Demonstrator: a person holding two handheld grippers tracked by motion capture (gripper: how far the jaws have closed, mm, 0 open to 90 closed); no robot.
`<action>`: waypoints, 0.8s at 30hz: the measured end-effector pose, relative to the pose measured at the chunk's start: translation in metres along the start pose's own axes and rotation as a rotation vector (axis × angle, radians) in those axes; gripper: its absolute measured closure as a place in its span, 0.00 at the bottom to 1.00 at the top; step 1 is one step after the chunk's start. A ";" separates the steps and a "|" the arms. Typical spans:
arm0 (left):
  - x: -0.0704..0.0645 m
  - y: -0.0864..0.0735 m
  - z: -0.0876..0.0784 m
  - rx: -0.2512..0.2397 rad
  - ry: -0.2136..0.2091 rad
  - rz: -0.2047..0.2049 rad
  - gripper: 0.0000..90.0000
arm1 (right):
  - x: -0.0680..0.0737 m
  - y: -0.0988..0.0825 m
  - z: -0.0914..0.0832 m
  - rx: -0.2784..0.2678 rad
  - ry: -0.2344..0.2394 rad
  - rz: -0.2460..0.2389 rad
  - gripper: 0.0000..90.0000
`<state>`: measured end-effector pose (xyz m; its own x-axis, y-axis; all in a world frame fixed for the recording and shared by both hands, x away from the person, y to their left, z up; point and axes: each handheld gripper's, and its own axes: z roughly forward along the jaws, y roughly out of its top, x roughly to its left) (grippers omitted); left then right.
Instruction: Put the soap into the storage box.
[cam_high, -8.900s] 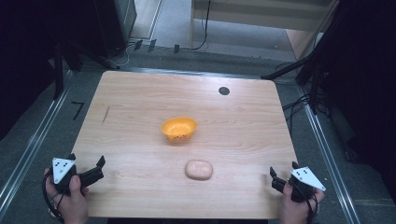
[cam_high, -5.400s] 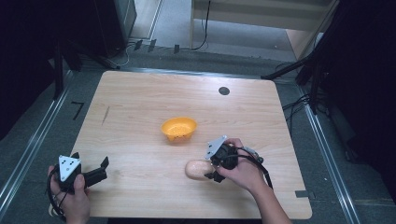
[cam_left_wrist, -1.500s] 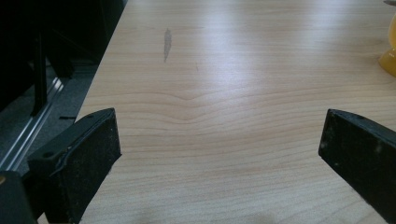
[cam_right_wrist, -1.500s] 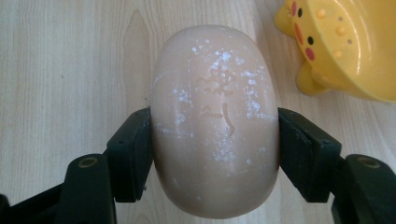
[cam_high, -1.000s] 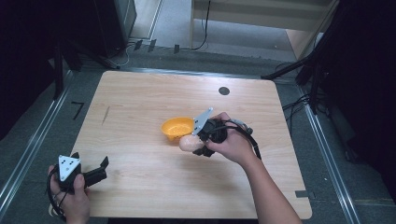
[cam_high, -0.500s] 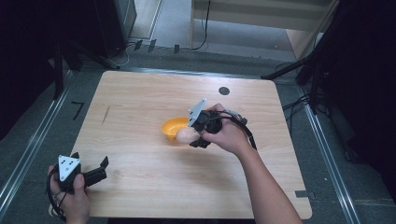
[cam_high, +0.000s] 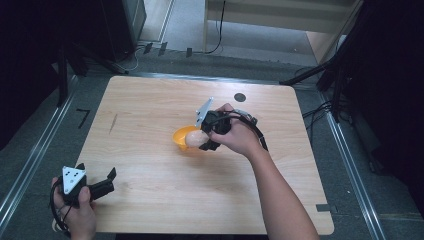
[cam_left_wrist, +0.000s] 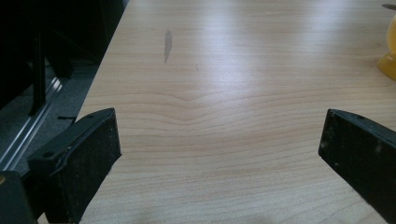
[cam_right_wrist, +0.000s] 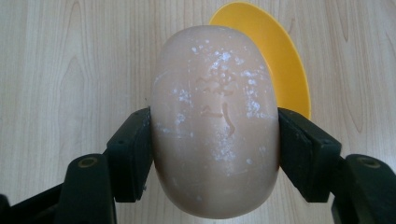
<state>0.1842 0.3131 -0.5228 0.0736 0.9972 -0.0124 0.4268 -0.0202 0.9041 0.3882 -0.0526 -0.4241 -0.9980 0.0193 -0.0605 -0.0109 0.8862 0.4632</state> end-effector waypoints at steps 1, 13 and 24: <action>0.000 0.000 0.000 0.000 0.000 0.000 0.00 | -0.001 0.001 0.001 0.002 0.002 0.001 0.37; 0.001 0.000 0.000 -0.003 -0.002 -0.007 0.00 | -0.015 0.012 0.010 0.029 0.003 -0.002 0.37; 0.000 0.000 0.000 -0.003 -0.001 -0.002 0.00 | -0.022 0.020 0.020 0.051 0.013 -0.003 0.37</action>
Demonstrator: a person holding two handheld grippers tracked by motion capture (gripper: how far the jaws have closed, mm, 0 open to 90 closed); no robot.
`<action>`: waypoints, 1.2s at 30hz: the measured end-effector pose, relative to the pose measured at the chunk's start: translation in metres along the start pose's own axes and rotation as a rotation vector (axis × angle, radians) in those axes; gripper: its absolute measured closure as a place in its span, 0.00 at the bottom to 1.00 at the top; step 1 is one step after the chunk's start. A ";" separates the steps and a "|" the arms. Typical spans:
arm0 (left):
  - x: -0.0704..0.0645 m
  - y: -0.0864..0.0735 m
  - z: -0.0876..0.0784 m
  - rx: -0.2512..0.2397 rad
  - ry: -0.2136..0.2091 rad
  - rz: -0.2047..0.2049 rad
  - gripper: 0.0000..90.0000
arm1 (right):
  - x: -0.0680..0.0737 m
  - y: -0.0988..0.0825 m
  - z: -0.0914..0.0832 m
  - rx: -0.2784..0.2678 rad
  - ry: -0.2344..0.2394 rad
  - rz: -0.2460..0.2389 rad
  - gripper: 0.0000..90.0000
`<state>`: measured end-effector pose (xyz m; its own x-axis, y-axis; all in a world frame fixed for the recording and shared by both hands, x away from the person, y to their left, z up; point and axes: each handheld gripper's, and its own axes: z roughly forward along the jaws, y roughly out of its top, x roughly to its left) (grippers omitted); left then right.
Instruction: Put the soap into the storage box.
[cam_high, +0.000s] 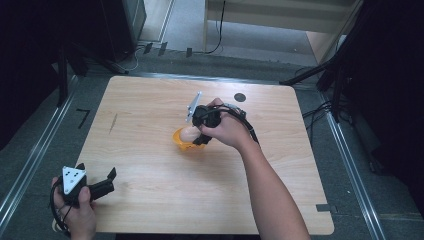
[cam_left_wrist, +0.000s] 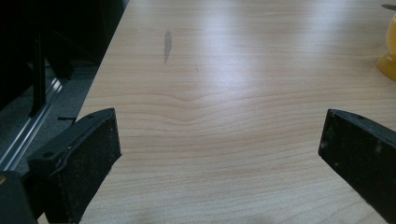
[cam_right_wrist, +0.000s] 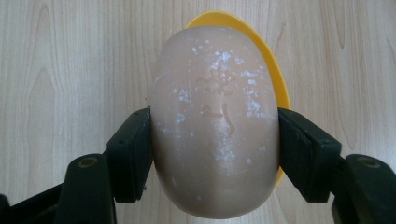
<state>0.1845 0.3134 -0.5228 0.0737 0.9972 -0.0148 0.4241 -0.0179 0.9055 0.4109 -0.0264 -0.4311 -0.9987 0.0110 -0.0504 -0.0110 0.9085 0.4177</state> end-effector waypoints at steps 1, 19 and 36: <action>0.000 0.000 0.000 0.001 0.000 0.000 0.00 | 0.000 0.001 0.001 0.008 0.000 0.003 0.37; 0.000 0.000 0.000 -0.001 -0.001 -0.003 0.00 | -0.013 0.001 0.018 0.050 0.016 0.018 0.37; -0.001 0.000 0.000 -0.002 0.000 0.005 0.00 | -0.011 -0.009 0.004 -0.050 -0.002 0.075 0.29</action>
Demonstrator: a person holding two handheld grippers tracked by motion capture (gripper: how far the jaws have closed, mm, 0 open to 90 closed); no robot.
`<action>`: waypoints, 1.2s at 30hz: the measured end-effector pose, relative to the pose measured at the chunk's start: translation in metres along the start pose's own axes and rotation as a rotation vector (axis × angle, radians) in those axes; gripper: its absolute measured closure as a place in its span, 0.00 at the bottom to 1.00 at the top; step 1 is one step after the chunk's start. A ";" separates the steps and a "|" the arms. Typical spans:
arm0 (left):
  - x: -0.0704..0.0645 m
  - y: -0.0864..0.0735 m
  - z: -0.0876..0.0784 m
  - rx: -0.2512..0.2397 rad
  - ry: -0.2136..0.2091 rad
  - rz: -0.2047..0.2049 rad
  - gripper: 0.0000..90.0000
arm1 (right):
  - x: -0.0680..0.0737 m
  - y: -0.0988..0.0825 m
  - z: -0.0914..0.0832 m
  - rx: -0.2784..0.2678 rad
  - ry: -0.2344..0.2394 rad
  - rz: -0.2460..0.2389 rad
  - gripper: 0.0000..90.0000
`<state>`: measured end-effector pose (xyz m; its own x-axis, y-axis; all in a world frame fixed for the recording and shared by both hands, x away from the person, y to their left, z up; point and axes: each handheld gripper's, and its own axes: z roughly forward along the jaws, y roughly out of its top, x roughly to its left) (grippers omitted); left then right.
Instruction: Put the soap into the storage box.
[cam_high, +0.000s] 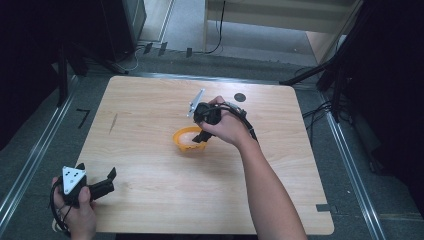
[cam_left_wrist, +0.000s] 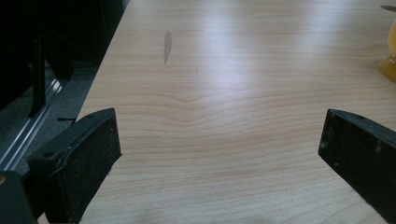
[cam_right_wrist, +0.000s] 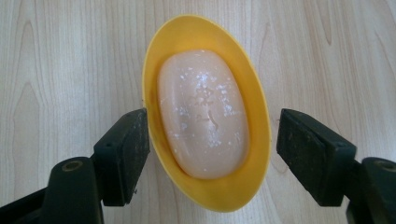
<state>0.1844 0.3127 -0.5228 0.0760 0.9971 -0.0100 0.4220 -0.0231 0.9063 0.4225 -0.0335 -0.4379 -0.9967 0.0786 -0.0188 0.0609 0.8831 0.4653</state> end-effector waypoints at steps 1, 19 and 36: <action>0.000 0.000 0.000 0.000 0.000 0.000 0.00 | 0.000 -0.003 -0.001 -0.003 -0.004 0.005 0.28; -0.001 0.000 0.000 0.005 0.001 0.008 0.00 | 0.017 -0.054 -0.025 -0.069 -0.073 0.161 0.08; -0.001 0.000 0.000 0.008 0.002 0.010 0.00 | 0.037 -0.095 -0.024 -0.120 -0.112 0.273 0.02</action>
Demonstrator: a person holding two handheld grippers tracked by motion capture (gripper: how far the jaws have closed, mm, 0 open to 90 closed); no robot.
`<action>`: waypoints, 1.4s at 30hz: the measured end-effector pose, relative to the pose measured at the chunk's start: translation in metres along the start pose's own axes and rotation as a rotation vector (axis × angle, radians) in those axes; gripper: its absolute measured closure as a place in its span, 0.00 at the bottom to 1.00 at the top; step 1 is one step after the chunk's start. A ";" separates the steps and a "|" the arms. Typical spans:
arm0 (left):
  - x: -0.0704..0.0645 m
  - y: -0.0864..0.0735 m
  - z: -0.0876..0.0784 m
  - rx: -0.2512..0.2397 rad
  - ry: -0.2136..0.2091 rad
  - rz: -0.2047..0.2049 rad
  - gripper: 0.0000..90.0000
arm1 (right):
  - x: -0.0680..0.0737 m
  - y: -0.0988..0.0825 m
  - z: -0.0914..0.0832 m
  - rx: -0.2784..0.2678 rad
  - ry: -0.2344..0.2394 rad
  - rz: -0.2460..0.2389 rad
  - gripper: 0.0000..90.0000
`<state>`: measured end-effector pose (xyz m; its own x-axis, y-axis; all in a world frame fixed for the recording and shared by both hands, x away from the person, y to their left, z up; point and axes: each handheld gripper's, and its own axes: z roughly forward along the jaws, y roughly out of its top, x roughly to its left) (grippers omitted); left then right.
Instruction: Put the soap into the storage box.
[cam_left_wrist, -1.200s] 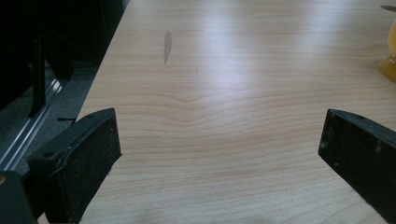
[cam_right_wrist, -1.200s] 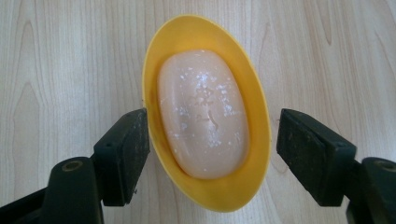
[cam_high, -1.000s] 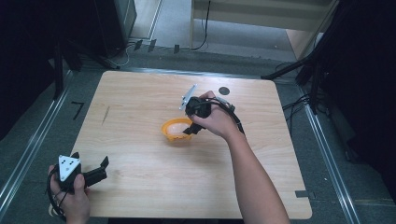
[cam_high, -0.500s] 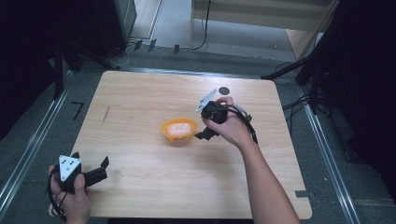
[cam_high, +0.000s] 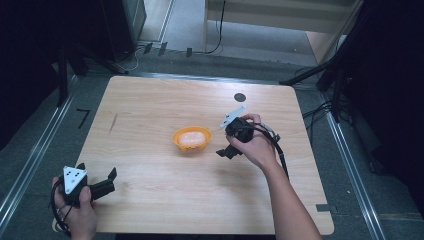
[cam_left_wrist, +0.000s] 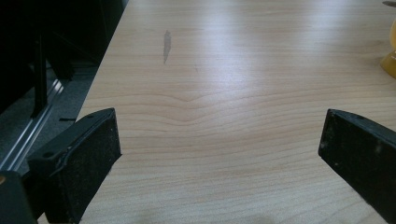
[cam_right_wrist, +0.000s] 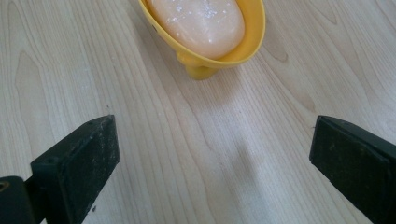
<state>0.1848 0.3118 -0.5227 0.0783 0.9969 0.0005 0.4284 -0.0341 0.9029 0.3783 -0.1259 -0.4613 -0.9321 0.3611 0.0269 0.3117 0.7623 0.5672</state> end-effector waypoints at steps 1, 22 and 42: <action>0.000 0.000 0.000 -0.001 0.000 0.002 0.00 | 0.000 -0.002 -0.001 -0.007 0.001 0.011 0.02; 0.000 0.000 0.000 0.000 0.005 0.003 0.00 | 0.011 -0.056 -0.016 -0.076 -0.079 0.152 0.02; -0.001 0.000 0.000 -0.003 0.005 0.004 0.00 | 0.020 -0.105 -0.027 -0.179 -0.142 0.239 0.03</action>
<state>0.1845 0.3108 -0.5229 0.0755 0.9971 0.0063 0.4251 -0.0379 0.9044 0.3215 -0.2137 -0.4980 -0.7973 0.5996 0.0690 0.4696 0.5446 0.6949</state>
